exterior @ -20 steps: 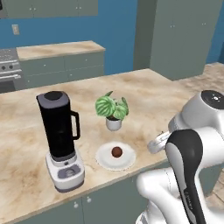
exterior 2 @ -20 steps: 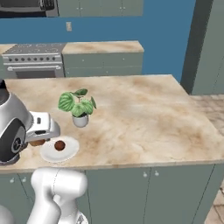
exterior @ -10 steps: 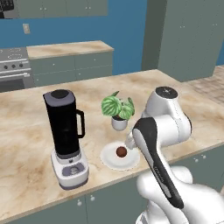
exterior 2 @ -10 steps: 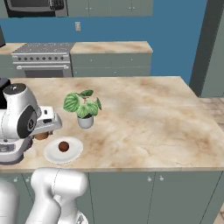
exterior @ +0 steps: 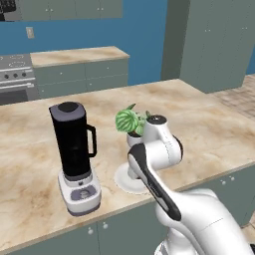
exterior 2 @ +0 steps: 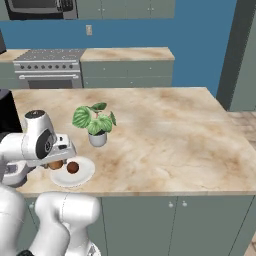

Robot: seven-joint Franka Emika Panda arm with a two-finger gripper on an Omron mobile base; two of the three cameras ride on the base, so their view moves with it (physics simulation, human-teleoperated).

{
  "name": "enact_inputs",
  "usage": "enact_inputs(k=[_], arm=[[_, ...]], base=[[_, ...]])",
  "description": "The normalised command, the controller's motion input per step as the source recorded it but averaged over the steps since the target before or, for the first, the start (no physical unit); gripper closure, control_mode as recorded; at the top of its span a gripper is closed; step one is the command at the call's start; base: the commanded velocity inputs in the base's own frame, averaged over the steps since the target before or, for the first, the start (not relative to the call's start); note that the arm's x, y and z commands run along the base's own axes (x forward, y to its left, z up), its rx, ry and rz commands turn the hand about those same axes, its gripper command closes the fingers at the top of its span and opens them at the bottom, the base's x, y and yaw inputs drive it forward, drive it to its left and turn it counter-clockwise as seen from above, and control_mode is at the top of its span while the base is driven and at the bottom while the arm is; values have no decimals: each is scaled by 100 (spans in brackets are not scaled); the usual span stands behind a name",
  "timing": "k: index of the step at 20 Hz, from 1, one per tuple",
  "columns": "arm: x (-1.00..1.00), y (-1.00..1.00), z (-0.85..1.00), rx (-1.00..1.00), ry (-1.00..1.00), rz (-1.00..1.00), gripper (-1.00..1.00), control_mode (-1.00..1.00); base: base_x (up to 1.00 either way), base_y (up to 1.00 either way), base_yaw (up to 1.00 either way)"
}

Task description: Pick the two apples from the fridge and place them on the plate next to the blender to make a fruit smoothie.

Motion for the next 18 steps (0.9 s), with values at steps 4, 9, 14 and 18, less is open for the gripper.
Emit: enact_inputs(k=[4,9,14,18], arm=[[69,26,-72,0,6,0,100,-100],[67,46,-57,0,2,0,100,-100],[54,32,-30,-8,1,0,-100,-100],[18,0,9,0,0,0,-100,-100]], base=[[0,0,0],[0,0,0],[0,0,0],[0,0,0]])
